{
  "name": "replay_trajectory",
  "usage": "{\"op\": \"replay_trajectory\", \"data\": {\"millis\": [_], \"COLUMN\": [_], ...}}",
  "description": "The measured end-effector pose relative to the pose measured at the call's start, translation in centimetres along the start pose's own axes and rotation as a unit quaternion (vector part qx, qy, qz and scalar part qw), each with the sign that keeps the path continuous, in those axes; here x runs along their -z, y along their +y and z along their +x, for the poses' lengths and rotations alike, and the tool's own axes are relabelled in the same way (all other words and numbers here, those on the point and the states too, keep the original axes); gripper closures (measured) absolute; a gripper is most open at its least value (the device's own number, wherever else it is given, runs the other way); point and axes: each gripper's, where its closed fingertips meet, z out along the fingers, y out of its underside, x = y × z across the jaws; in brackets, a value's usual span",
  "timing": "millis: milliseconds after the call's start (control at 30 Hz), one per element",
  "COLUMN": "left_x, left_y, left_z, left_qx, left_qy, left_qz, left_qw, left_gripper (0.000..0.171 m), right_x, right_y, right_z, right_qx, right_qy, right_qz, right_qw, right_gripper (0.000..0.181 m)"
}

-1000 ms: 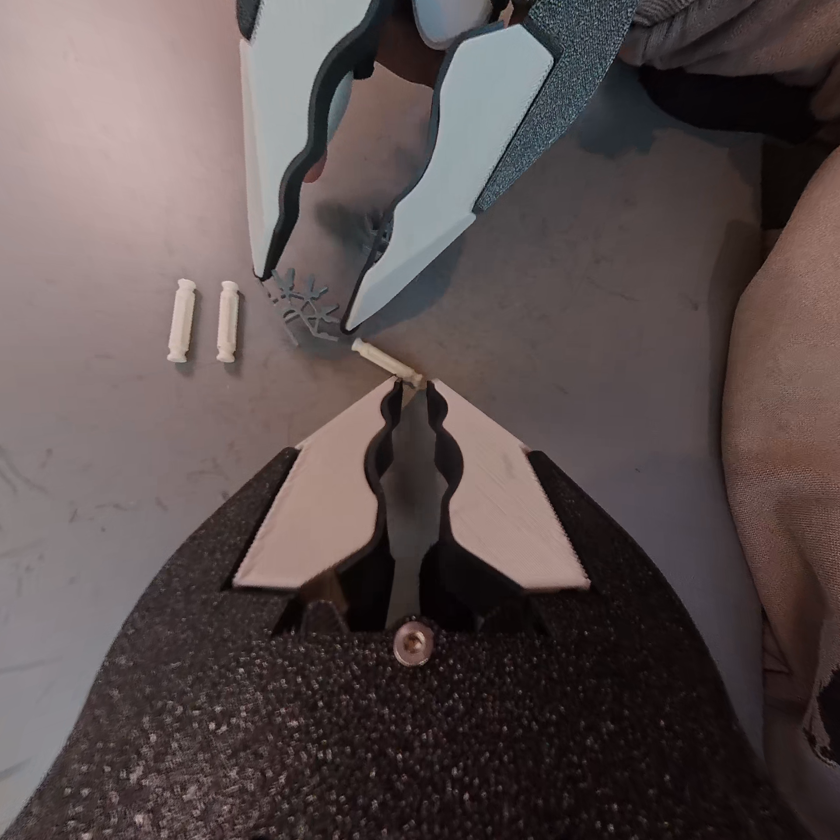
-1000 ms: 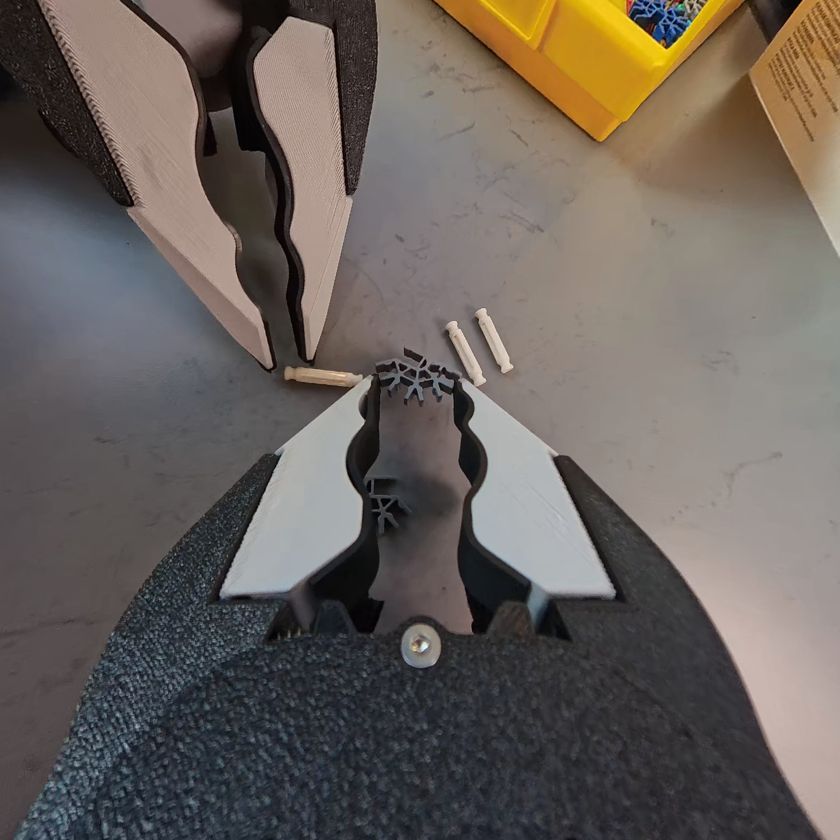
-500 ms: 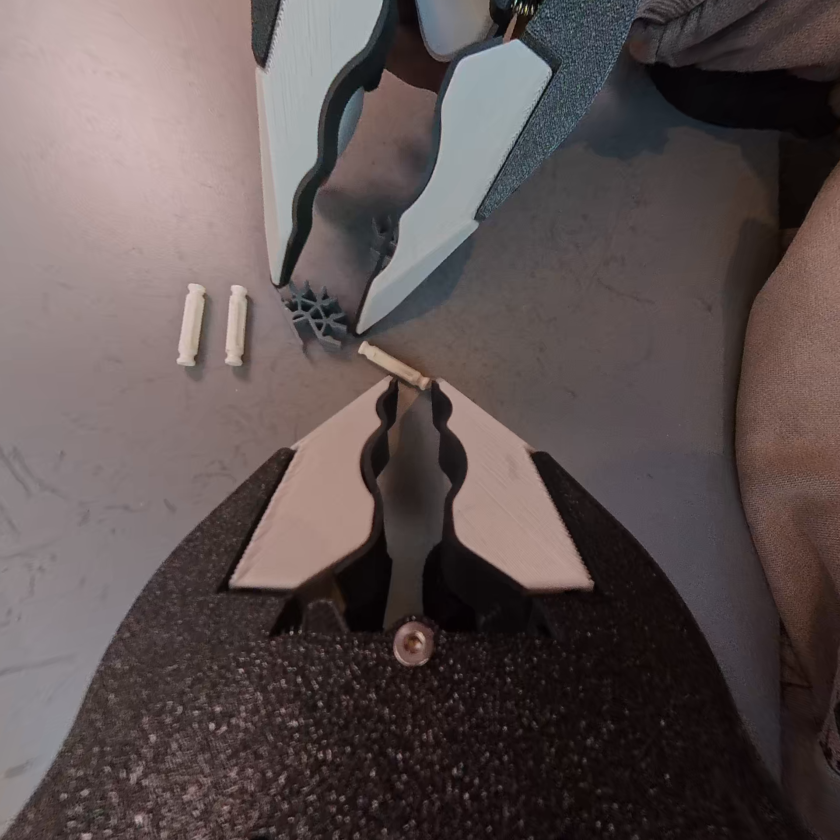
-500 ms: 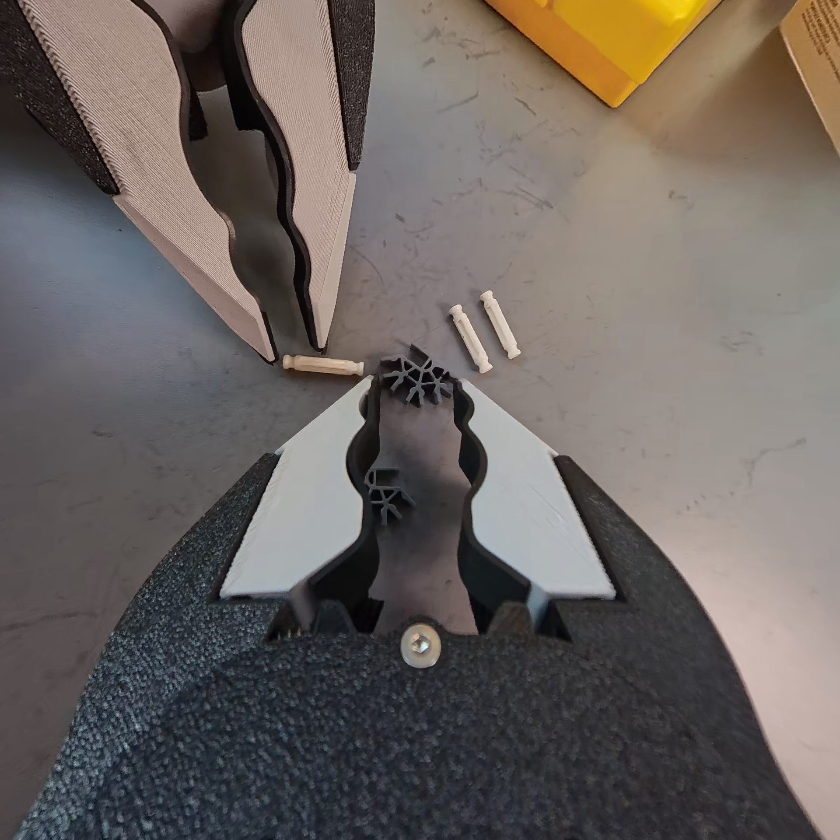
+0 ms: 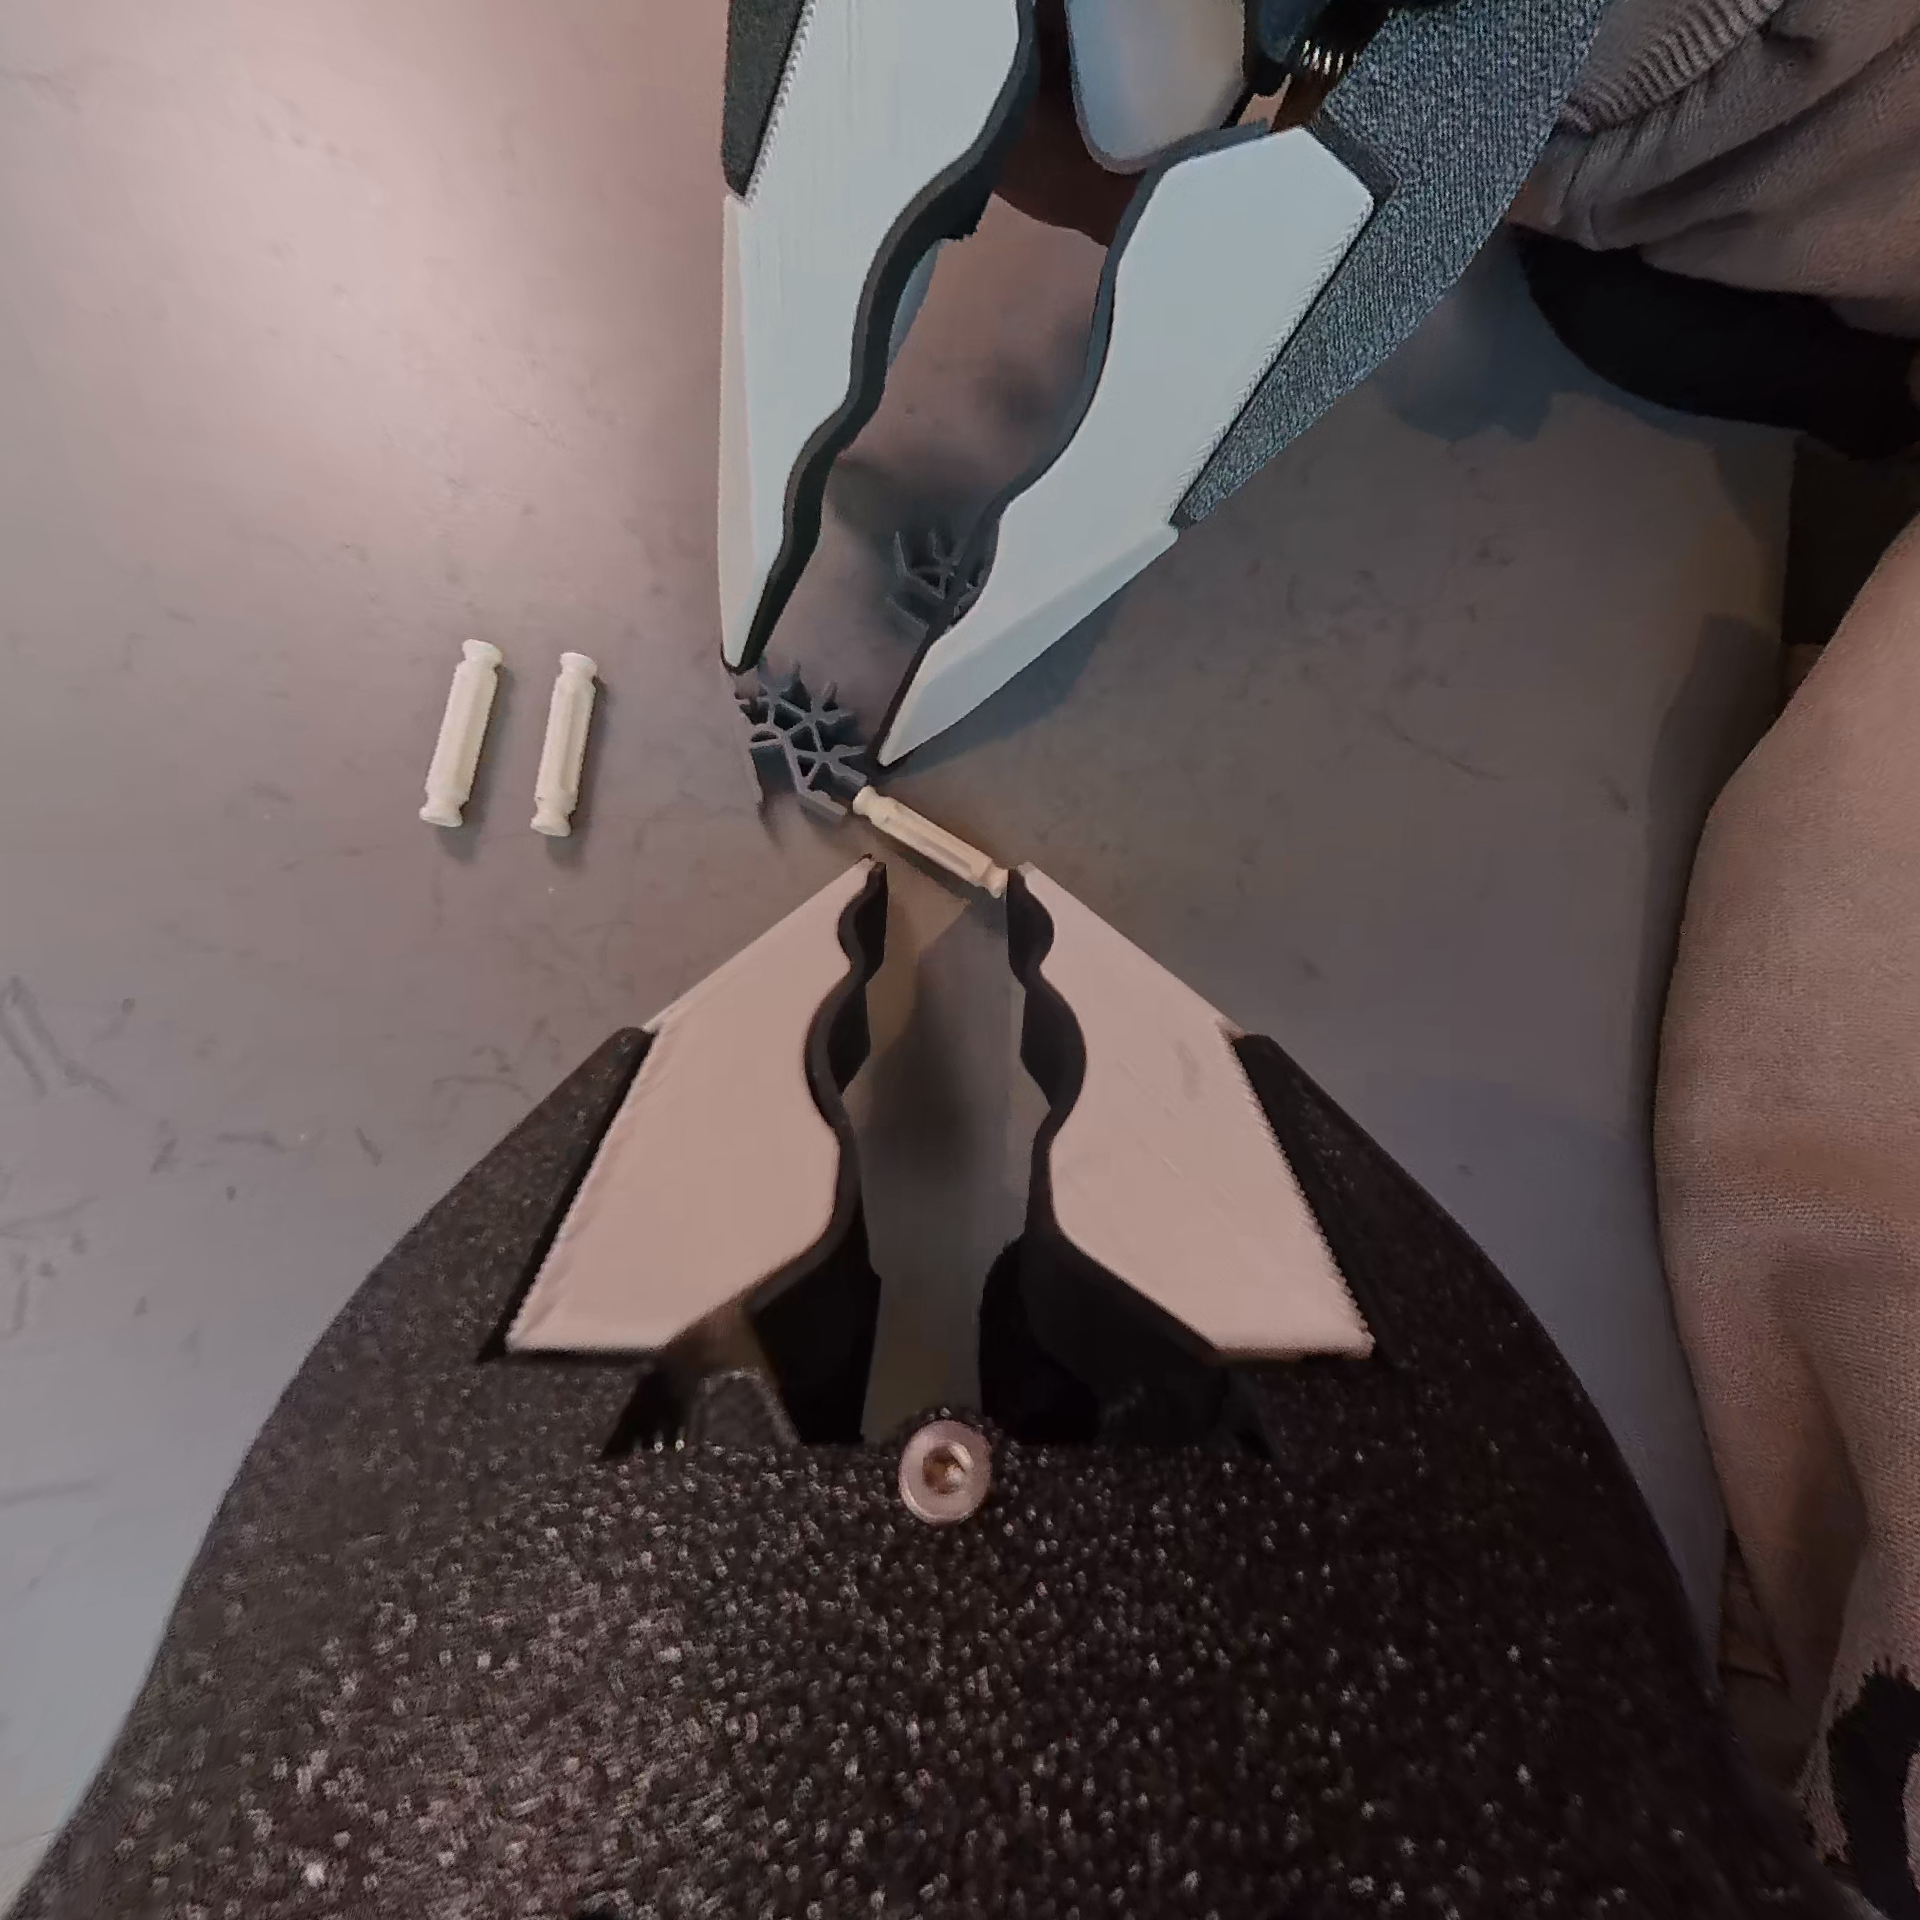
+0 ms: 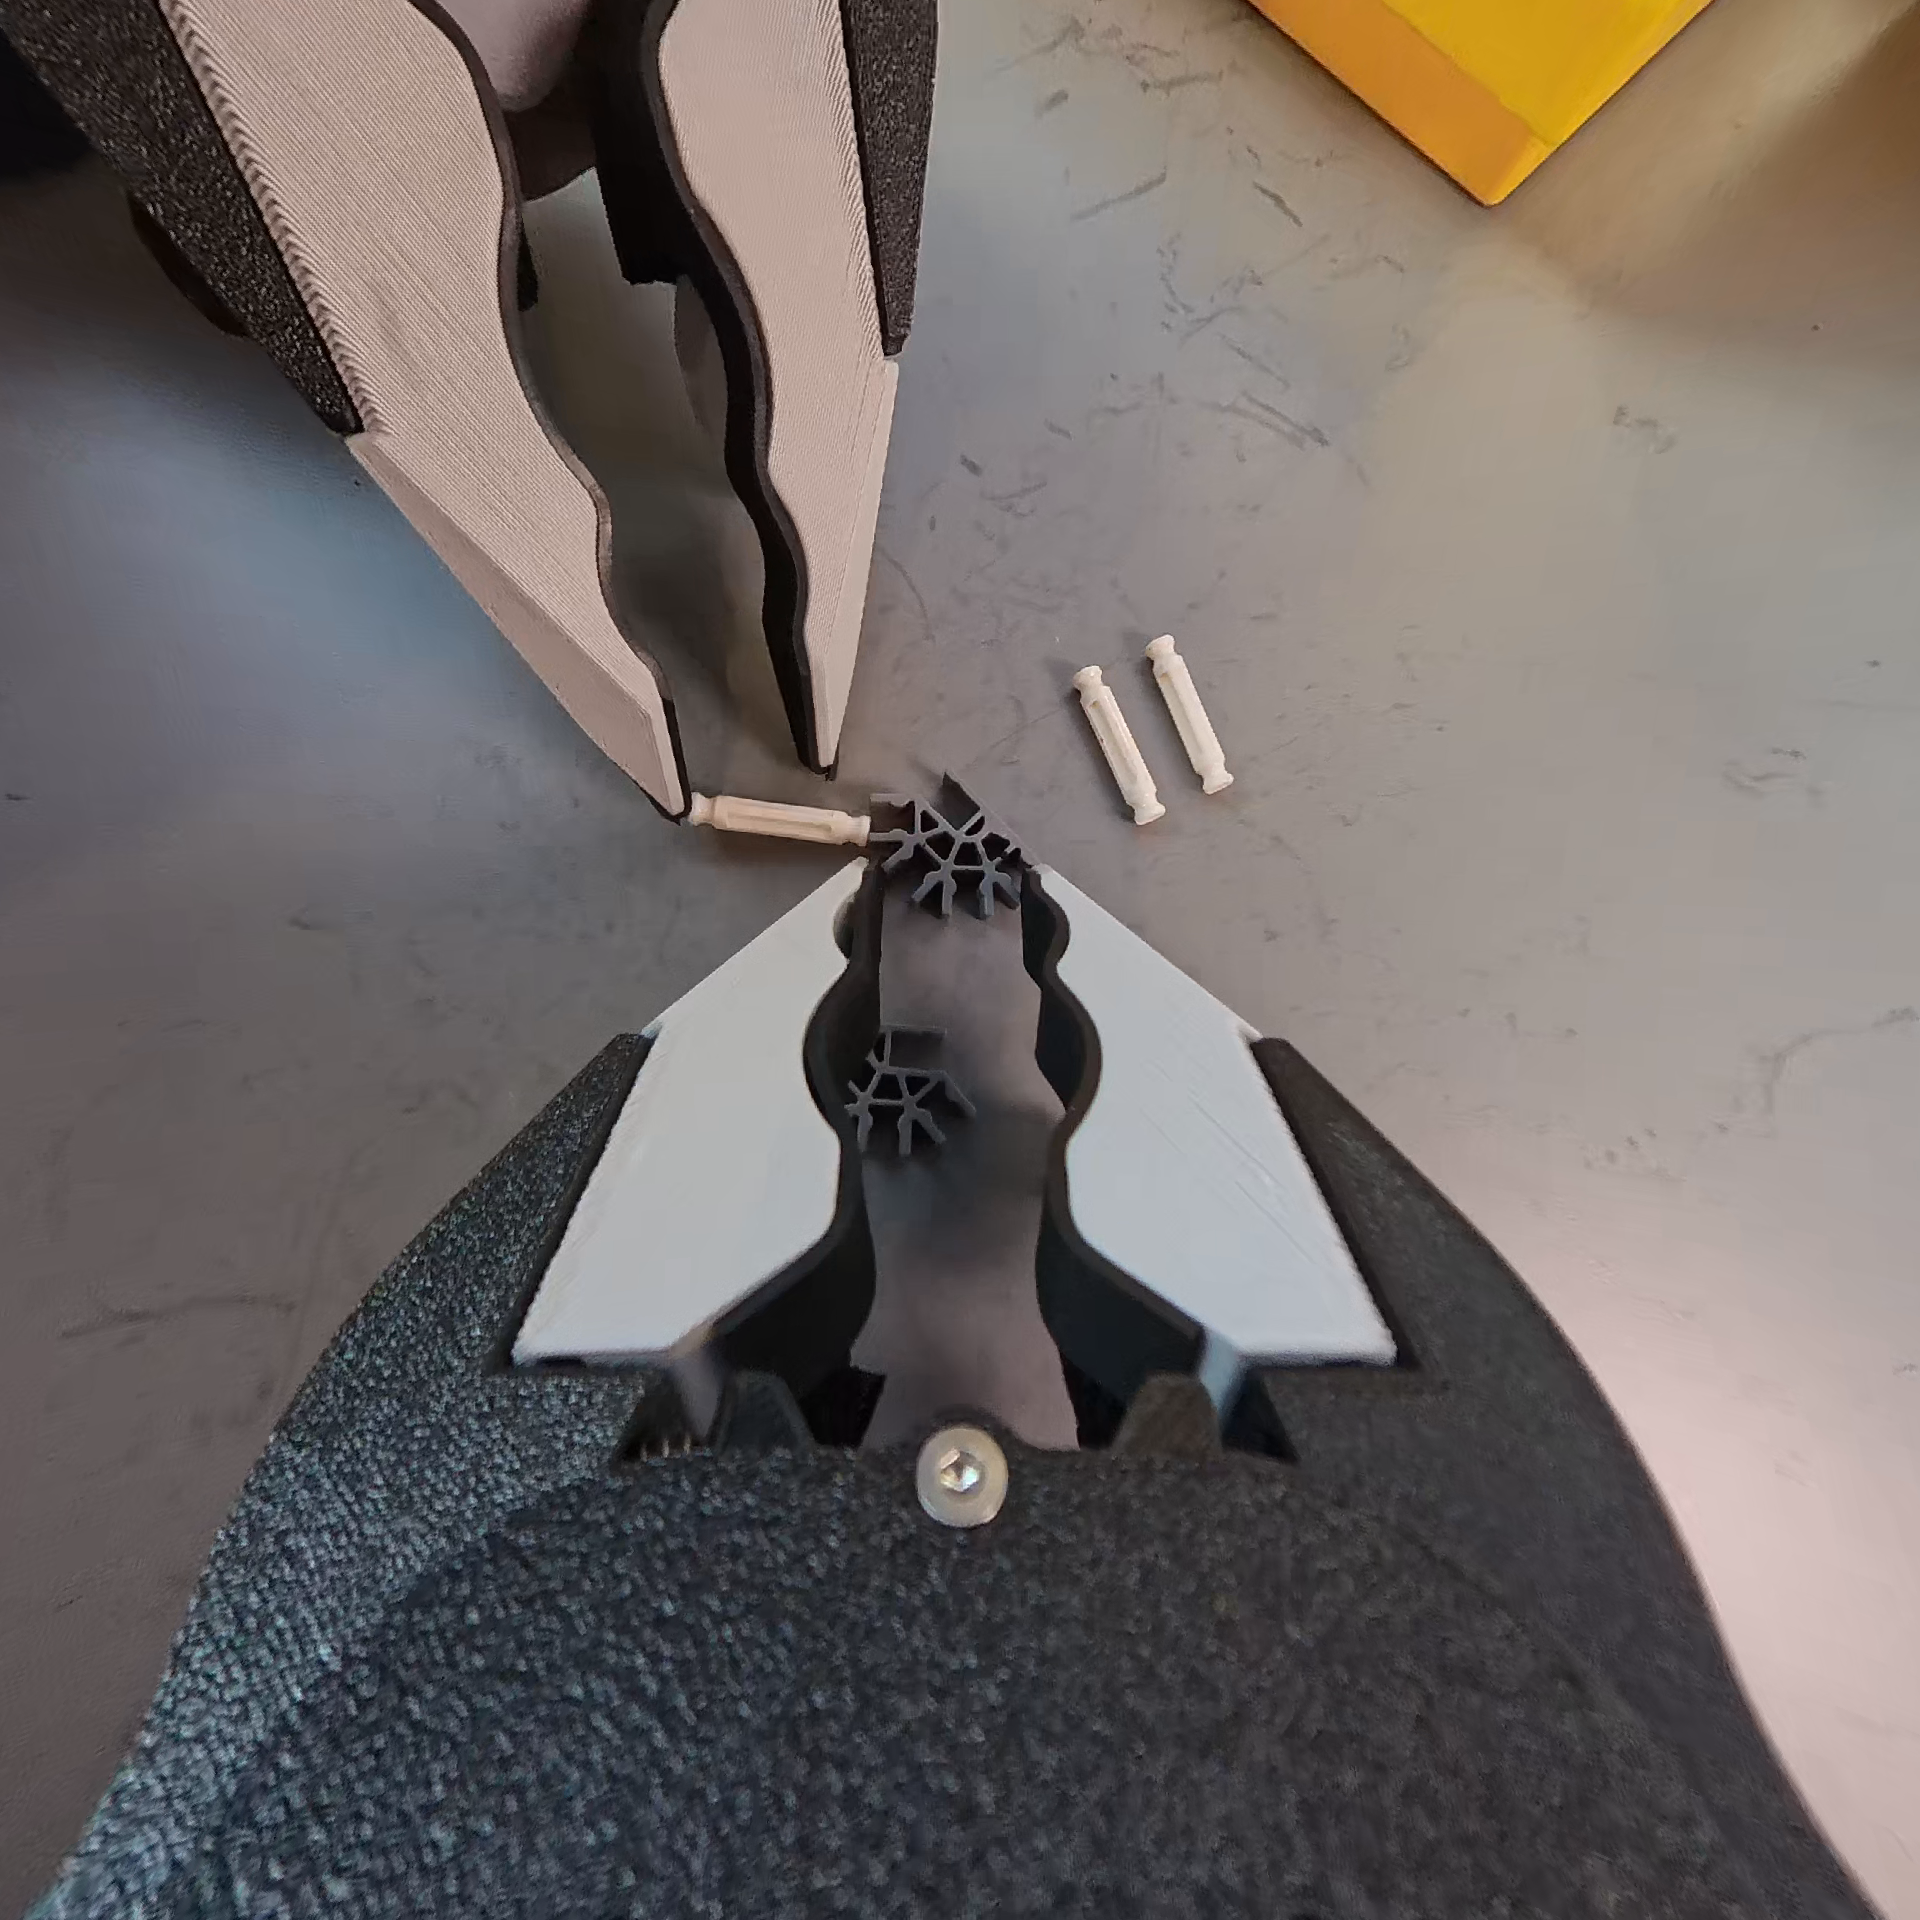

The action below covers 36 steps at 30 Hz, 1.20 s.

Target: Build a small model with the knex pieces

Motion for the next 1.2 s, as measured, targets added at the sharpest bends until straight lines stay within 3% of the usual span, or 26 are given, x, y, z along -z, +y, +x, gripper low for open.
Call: {"op": "replay_trajectory", "data": {"millis": [133, 333, 567, 767, 1200], "left_x": [-0.6, -0.8, -0.6, -0.3, 0.7], "left_y": [-0.3, -0.3, -0.1, 0.2, -0.6], "left_z": [-0.1, -0.8, -1.1, -1.1, -0.1], "left_qx": [0.006, -0.011, -0.036, -0.04, -0.01], "left_qy": [-0.024, -0.059, -0.072, -0.065, -0.006], "left_qz": [0.003, 0.001, -0.008, -0.016, 0.015], "left_qw": [1.0, 0.998, 0.997, 0.997, 1.0], "left_gripper": [0.145, 0.157, 0.165, 0.166, 0.166], "right_x": [0.5, 1.1, 1.7, 1.1, 1.8], "right_y": [0.6, 1.1, 0.7, 1.2, 1.6], "right_z": [0.0, -1.0, -0.7, -2.1, -3.7], "right_qx": [-0.016, -0.034, -0.053, -0.036, -0.024], "right_qy": [0.006, -0.005, -0.029, -0.072, -0.099], "right_qz": [-0.031, -0.062, -0.033, -0.038, -0.068], "right_qw": [0.999, 0.997, 0.998, 0.996, 0.992], "right_gripper": [0.157, 0.157, 0.15, 0.14, 0.151]}}
